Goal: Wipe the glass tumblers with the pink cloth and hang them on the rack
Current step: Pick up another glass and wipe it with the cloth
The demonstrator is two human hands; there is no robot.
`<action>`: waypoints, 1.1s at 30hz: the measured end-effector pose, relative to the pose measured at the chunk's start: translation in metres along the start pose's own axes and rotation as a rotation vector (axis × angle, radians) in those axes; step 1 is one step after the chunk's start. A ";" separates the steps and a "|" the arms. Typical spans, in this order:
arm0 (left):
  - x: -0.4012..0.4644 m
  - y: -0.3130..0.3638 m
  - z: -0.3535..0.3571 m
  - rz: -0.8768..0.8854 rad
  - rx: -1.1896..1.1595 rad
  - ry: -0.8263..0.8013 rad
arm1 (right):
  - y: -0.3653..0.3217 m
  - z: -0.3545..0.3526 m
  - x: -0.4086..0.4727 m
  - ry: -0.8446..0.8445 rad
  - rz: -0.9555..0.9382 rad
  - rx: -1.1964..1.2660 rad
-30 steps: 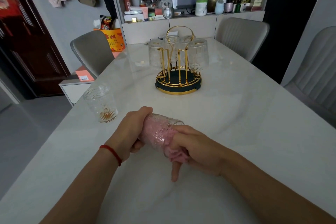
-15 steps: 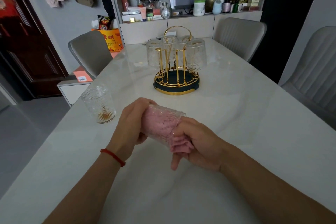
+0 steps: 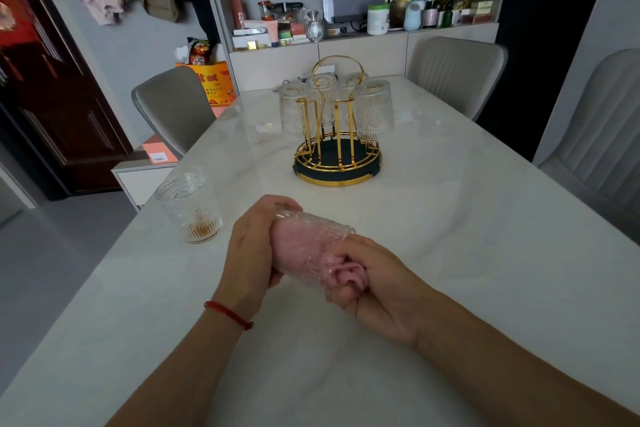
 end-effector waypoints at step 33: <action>0.005 -0.002 -0.005 0.057 0.017 -0.160 | 0.000 0.011 -0.001 0.016 -0.078 0.116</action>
Point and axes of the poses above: each hand's wrist, its own x-axis towards the middle knuckle, its own z-axis out of the palm, y = z × x, the point moved 5 cm from there along x, towards the middle knuckle, and after that the axes turned 15 degrees about -z, right-handed, at the moved point
